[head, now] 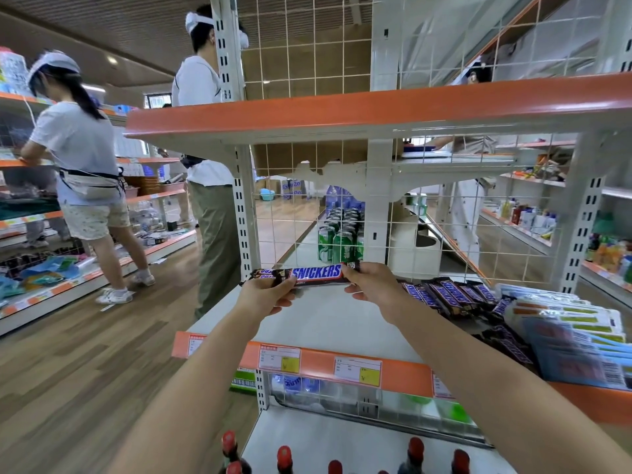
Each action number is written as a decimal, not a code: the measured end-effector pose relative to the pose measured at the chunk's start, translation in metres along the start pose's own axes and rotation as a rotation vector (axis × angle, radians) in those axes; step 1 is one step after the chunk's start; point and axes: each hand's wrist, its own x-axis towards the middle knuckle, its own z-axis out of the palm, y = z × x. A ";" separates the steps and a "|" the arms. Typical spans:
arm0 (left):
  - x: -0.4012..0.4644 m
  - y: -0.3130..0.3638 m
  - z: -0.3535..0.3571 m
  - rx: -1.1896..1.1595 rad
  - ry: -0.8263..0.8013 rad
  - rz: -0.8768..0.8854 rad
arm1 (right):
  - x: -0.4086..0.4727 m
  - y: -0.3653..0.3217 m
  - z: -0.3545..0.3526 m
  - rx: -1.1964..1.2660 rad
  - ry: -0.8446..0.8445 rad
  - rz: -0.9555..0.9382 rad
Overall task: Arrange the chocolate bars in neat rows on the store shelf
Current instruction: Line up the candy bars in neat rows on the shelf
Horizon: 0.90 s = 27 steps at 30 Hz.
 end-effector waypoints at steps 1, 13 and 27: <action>0.001 -0.001 0.000 0.001 -0.007 -0.010 | 0.000 0.001 0.000 0.002 0.003 0.008; 0.018 -0.019 -0.013 0.020 0.032 -0.131 | 0.016 0.020 0.024 -0.062 -0.017 0.124; 0.076 -0.050 -0.033 0.413 0.192 0.009 | 0.056 0.032 0.064 -0.278 -0.023 0.129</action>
